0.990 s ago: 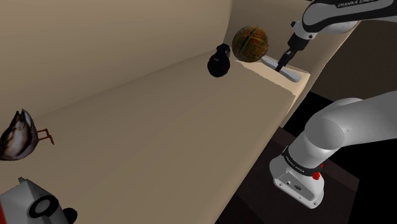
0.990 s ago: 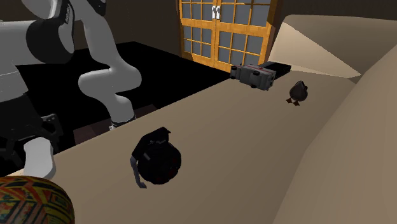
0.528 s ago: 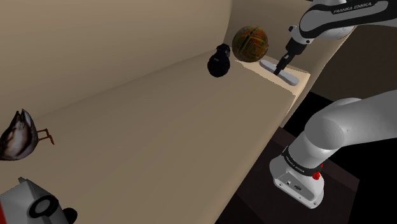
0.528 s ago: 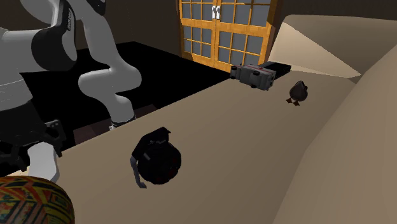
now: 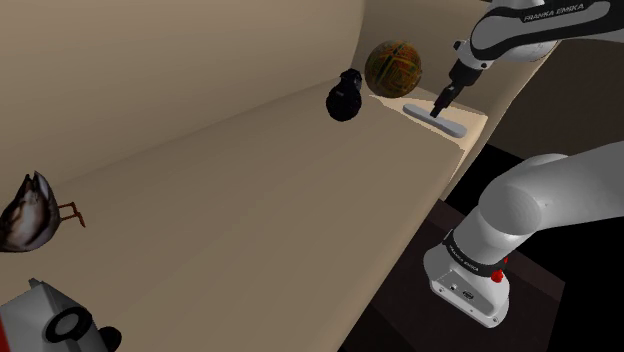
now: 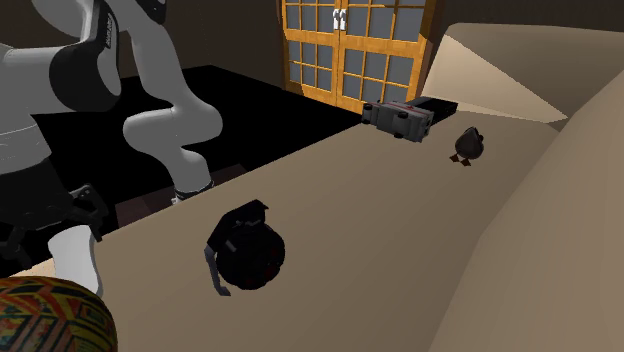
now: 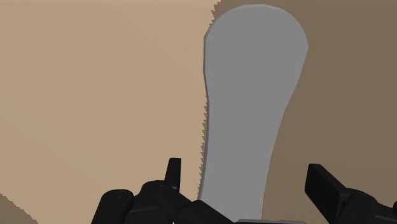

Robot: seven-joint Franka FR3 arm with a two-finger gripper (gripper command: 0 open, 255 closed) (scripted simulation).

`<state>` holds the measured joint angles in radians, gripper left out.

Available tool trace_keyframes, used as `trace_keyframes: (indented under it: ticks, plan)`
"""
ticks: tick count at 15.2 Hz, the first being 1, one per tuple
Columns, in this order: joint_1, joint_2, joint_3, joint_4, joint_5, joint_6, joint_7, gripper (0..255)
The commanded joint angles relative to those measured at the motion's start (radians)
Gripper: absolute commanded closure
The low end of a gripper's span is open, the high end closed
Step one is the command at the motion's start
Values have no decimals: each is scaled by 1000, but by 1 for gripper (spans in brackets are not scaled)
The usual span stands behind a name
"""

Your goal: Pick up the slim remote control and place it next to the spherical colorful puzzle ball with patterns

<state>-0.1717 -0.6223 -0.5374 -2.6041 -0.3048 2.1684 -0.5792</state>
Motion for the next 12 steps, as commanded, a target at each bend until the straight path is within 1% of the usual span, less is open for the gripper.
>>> trace_keyframes:
  ticks: [1, 5, 12]
  plan:
    - [0, 0, 0, 0, 0, 0, 0, 0]
    - [-6, -62, 42, 84, 16, -147, 1, 0]
    - [-6, -62, 43, 84, 16, -147, 1, 0]
